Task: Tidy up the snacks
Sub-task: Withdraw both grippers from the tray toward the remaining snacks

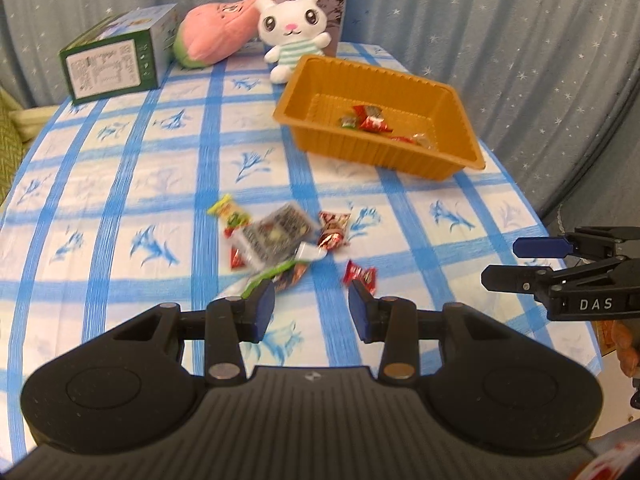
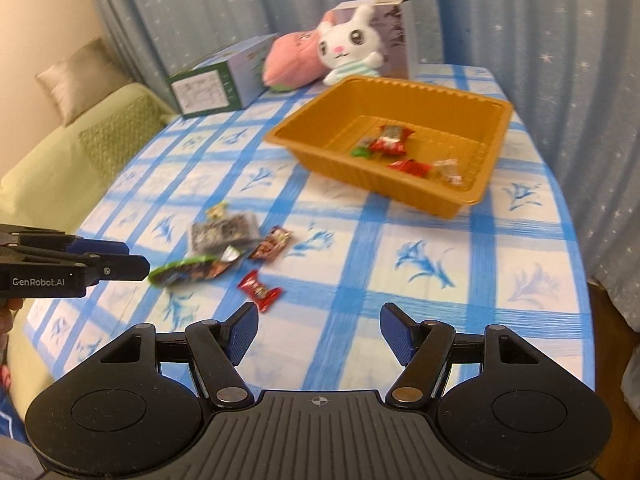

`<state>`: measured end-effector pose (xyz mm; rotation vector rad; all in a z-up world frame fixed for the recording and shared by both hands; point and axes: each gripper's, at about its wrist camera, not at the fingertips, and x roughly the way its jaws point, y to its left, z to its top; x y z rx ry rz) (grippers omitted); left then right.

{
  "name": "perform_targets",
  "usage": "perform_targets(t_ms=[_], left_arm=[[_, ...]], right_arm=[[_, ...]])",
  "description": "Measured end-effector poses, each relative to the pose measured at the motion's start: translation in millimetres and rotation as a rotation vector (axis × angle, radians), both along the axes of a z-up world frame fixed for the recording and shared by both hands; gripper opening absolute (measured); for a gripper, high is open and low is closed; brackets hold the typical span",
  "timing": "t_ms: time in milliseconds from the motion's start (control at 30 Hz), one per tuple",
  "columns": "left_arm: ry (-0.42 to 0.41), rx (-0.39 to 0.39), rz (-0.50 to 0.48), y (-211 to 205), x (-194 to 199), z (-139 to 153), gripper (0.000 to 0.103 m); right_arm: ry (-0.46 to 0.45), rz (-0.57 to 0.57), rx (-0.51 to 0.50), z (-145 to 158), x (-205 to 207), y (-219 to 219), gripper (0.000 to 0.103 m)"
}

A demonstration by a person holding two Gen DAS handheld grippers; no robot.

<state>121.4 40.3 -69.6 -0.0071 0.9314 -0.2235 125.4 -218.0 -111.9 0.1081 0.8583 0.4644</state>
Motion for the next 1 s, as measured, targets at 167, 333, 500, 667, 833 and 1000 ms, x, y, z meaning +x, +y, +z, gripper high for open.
perform_targets(t_ms=[167, 333, 500, 667, 833, 1000], left_arm=[[0.014, 0.008, 0.031, 8, -12, -7, 0.037], [0.028, 0.011, 0.063, 16, -20, -15, 0.037], [0.034, 0.019, 0.091, 24, -24, -21, 0.037], [0.039, 0.025, 0.119, 33, -25, -26, 0.037], [0.040, 0.029, 0.140, 40, -24, -28, 0.037], [0.044, 0.029, 0.164, 48, -24, -31, 0.037]], right_arm=[[0.006, 0.050, -0.008, -8, -3, 12, 0.068], [0.009, 0.092, -0.018, -17, -2, 25, 0.067], [0.005, 0.142, -0.036, -27, 1, 39, 0.067], [-0.018, 0.199, -0.061, -34, 6, 53, 0.067], [-0.047, 0.252, -0.095, -40, 13, 67, 0.067], [-0.086, 0.316, -0.139, -49, 21, 84, 0.053]])
